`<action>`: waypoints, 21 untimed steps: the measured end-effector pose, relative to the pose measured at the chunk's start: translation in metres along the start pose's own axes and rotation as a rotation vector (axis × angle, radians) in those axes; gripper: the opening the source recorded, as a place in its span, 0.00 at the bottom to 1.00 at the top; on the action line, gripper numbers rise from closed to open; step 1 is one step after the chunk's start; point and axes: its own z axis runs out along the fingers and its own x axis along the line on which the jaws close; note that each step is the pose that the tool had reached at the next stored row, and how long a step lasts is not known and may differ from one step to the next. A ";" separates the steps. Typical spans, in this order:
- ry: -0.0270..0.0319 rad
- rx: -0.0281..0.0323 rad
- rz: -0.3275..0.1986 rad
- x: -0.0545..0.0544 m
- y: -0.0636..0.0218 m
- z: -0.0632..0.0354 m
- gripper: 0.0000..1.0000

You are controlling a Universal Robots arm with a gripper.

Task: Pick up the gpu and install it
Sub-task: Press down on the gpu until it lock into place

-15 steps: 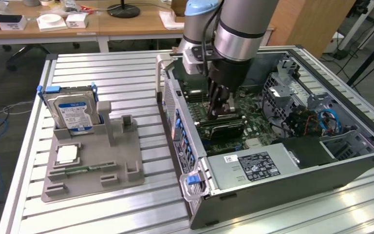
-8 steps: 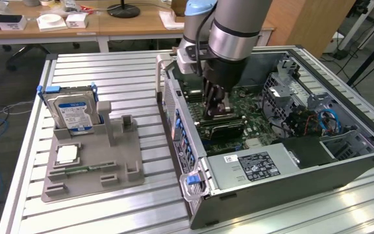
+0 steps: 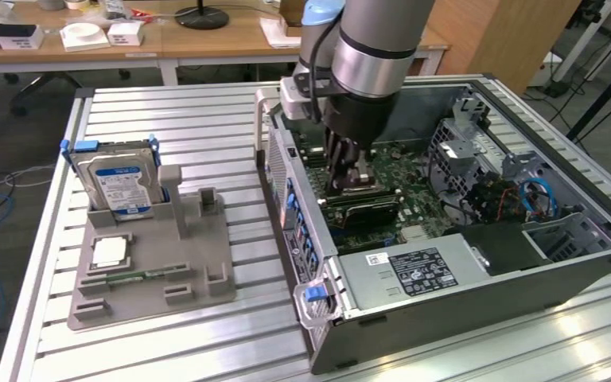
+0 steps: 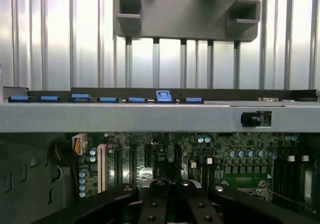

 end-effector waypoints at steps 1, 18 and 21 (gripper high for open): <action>-0.0001 0.0000 0.000 0.000 0.0016 -0.0001 0.11; 0.0001 0.0000 0.000 0.002 0.0238 0.0000 0.11; 0.0001 0.0000 0.000 0.003 0.0250 0.0000 0.11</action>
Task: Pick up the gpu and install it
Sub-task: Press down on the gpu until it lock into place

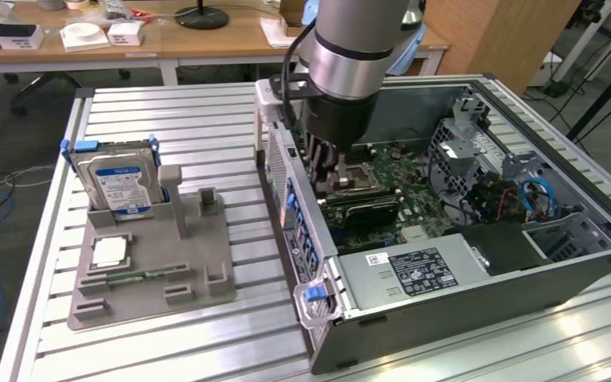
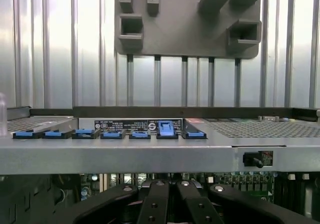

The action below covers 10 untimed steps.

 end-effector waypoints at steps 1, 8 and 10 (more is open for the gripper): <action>-0.0001 0.0000 0.000 0.000 0.0004 0.0000 0.11; 0.0000 -0.0002 0.000 0.000 0.0014 0.0003 0.11; -0.0001 -0.0004 0.000 0.000 0.0016 0.0013 0.11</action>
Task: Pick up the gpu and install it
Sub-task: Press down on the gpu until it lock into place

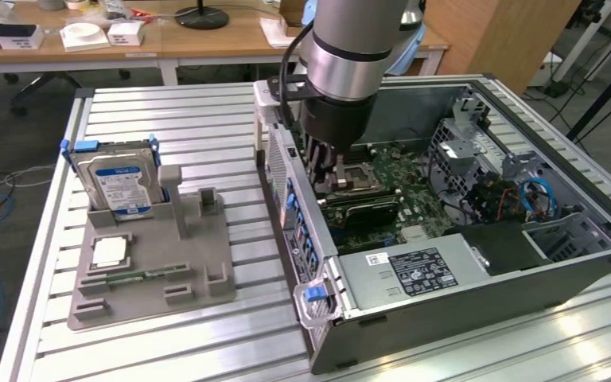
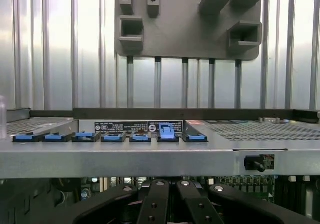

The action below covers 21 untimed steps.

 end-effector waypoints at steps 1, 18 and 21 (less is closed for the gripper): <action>0.0001 -0.0002 0.000 0.000 0.0000 0.0005 0.11; -0.0017 -0.0057 0.000 0.000 -0.0002 0.0071 0.11; -0.0034 -0.0065 0.000 0.000 -0.0003 0.0067 0.11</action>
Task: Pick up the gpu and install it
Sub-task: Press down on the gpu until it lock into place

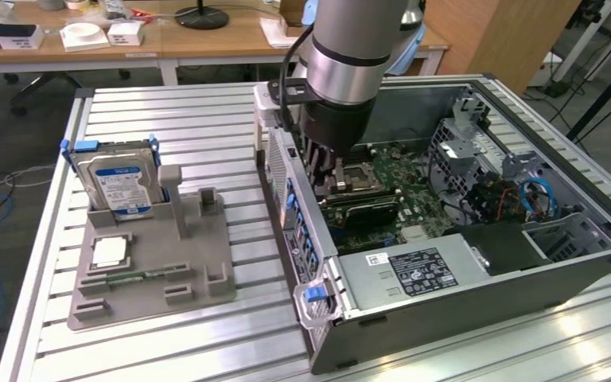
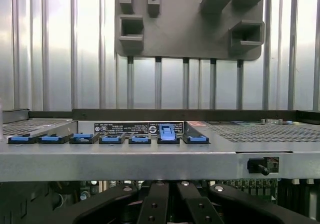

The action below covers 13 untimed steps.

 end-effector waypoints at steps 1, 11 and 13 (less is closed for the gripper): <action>-0.0013 0.0000 0.000 0.000 0.0000 -0.0002 0.11; -0.0072 -0.0044 0.000 0.000 -0.0029 -0.0112 0.11; -0.0099 -0.0048 0.000 0.000 -0.0061 -0.0115 0.11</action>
